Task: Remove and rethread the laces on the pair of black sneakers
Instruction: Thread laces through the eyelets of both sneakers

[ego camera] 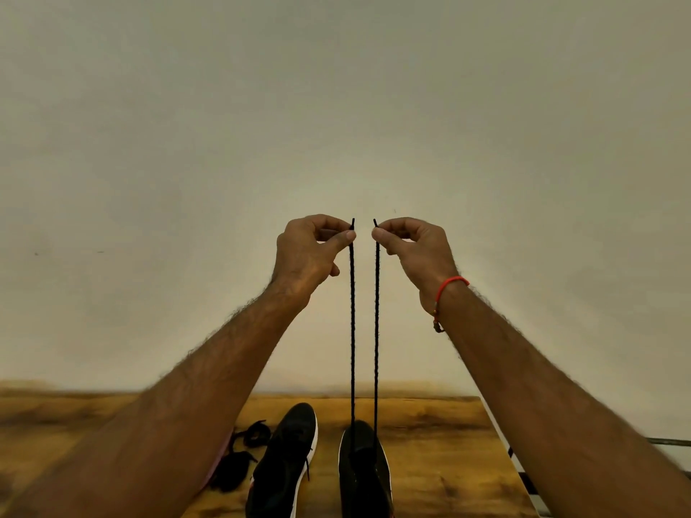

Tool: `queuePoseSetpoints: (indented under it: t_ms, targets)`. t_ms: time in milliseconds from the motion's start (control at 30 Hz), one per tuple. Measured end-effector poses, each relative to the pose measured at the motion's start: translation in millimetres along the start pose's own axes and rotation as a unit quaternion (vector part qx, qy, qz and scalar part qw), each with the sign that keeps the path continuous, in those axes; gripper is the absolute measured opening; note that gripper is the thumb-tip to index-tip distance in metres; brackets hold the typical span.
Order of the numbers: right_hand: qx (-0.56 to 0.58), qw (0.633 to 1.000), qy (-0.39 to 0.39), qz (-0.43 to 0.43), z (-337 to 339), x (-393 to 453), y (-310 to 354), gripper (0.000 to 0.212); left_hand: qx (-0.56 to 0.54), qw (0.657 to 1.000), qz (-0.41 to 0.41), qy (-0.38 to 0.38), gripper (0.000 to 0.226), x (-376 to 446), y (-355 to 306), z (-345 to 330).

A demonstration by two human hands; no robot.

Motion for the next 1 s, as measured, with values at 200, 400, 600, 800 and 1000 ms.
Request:
queuePoseSetpoints:
  t_ms: [200, 400, 600, 800, 1000]
  targets:
    - [-0.004, 1.000, 0.005, 0.003, -4, 1, 7, 0.006, 0.016, 1.000, -0.005, 0.015, 0.015, 3, -4, -5]
    - [-0.006, 1.000, 0.008, 0.001, -5, 1, 6, 0.006, 0.033, 0.999, -0.014, 0.012, 0.017, 4, -6, -5]
    - [-0.007, 1.000, 0.012, 0.010, -5, 0, 6, 0.005, 0.053, 0.998, -0.020, 0.024, 0.019, 4, -5, -9]
    - [-0.075, 0.995, 0.068, -0.017, -6, 10, -24, 0.005, 0.217, 0.975, -0.015, 0.038, 0.004, 16, 14, 3]
    - [-0.210, 0.973, -0.084, -0.044, 24, 17, -72, 0.007, 0.331, 0.941, -0.070, 0.017, 0.017, 30, 61, 23]
Point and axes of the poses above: each hand's wrist, its own x-axis towards the middle knuckle, its own z-axis out of the back of the hand, y = z × x, the point moved 5 cm from there along x, towards the middle knuckle, and after that the axes turned 15 degrees about -x, right-handed, at the moved point
